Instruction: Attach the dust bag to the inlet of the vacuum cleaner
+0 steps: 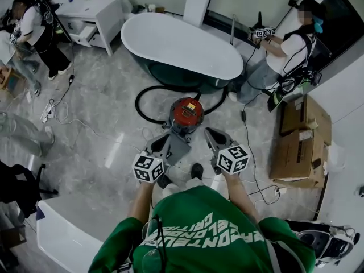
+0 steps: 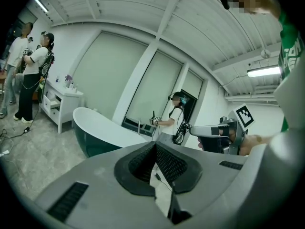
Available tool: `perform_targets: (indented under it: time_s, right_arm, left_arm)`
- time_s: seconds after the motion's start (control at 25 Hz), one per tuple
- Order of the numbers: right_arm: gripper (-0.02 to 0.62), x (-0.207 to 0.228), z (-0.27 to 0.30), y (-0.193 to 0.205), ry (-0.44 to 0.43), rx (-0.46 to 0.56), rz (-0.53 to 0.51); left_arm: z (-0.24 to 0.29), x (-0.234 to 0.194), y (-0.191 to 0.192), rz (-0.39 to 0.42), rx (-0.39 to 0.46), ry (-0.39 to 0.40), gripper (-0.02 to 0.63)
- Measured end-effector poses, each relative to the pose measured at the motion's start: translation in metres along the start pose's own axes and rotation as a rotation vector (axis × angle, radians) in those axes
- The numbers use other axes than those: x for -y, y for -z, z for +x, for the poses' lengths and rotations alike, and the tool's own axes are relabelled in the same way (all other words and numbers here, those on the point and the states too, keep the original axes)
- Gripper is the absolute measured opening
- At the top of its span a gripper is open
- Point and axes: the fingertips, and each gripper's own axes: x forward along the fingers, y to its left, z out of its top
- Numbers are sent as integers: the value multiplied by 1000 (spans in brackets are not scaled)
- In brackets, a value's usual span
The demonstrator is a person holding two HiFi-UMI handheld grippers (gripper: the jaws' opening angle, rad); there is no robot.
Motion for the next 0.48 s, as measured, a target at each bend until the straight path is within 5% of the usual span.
perform_targets:
  time_s: [0.48]
  right_arm:
    - [9, 46, 13, 8, -60, -52, 3]
  left_arm:
    - [36, 1, 5, 18, -36, -44, 5]
